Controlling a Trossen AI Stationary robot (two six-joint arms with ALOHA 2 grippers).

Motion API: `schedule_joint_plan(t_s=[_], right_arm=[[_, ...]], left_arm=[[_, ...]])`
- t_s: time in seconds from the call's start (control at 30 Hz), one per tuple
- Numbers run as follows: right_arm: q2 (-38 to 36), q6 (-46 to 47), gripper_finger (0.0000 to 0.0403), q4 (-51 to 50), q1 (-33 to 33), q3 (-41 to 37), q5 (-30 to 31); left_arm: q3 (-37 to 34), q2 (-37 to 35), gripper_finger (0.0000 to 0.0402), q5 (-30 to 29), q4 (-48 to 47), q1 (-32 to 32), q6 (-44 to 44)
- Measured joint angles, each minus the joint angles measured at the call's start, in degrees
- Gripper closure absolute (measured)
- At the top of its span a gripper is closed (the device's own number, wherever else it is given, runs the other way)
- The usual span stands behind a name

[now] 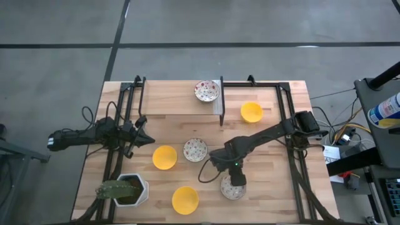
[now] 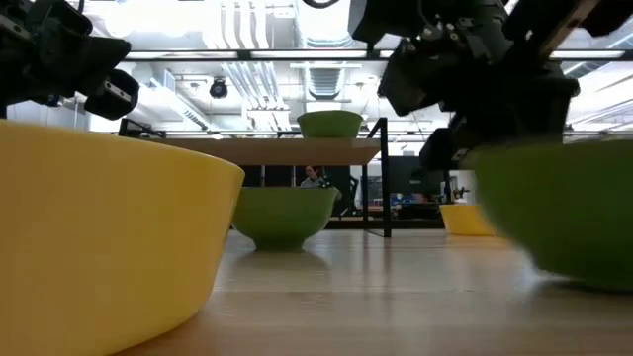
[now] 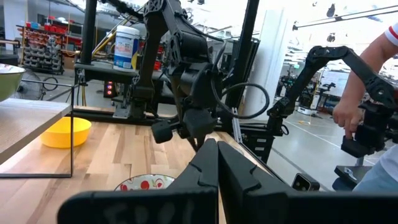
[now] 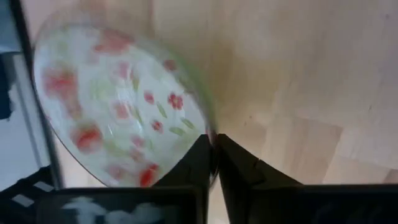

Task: Pick & Place Mini bowls
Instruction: Stack the bottom white patterned bowl on top of the white patterned bowl on the shelf

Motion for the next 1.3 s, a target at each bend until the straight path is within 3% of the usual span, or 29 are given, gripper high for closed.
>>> schedule_joint_plan(t_s=[0.4,0.6,0.83,1.3], right_arm=[[-0.46,-1.75,0.0393,-12.74,-3.59,9.74,-1.12],[-0.46,0.52,0.0393,-18.0,-8.39,17.18,-7.03],[-0.46,5.23,0.0394,-24.67,-15.88,26.85,-11.28],[-0.5,11.13,0.0392,-32.17,-36.42,48.86,-10.13]], left_arm=[[0.0,-0.02,0.0402,0.0,0.01,0.01,0.0],[0.0,0.01,0.0402,-0.01,0.01,-0.01,0.0],[0.0,-0.02,0.0402,-0.01,-0.02,-0.01,0.0],[0.0,-0.01,0.0402,0.0,-0.02,0.01,0.0]])
